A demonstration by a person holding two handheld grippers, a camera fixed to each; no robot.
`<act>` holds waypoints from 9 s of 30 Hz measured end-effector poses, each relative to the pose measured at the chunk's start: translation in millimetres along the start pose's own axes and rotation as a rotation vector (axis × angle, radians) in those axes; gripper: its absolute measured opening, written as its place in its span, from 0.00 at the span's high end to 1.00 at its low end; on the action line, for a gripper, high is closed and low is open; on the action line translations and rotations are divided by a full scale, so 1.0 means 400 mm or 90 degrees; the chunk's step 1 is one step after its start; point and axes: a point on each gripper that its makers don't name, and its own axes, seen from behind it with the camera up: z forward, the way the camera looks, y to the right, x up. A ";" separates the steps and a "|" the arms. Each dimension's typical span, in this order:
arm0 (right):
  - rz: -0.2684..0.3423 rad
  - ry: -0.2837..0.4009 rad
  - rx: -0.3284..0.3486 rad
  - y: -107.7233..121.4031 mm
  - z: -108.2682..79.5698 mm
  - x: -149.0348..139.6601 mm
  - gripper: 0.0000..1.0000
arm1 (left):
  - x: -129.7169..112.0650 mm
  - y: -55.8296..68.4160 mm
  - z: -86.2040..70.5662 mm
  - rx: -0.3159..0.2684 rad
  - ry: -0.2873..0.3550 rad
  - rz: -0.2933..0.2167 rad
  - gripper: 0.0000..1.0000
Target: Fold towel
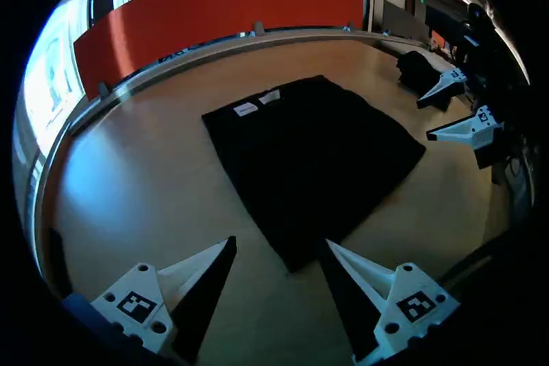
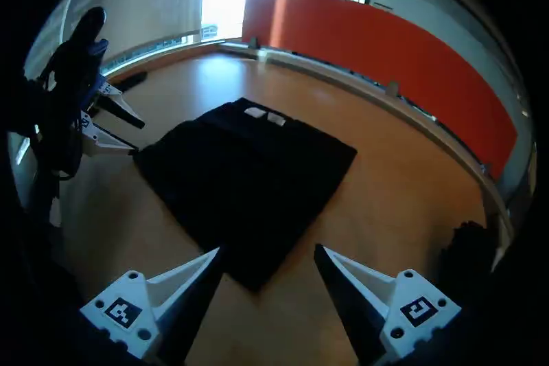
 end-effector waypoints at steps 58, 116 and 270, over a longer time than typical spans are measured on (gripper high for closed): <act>0.038 -0.078 0.043 -0.025 0.016 -0.119 0.85 | -0.067 0.061 0.023 -0.035 -0.059 0.012 0.52; 0.053 -0.023 0.038 -0.044 -0.033 -0.005 0.88 | -0.038 0.062 -0.009 -0.023 -0.068 -0.020 1.00; 0.143 -0.060 -0.050 0.165 0.038 0.084 0.17 | 0.130 -0.140 0.028 0.057 -0.025 -0.245 0.06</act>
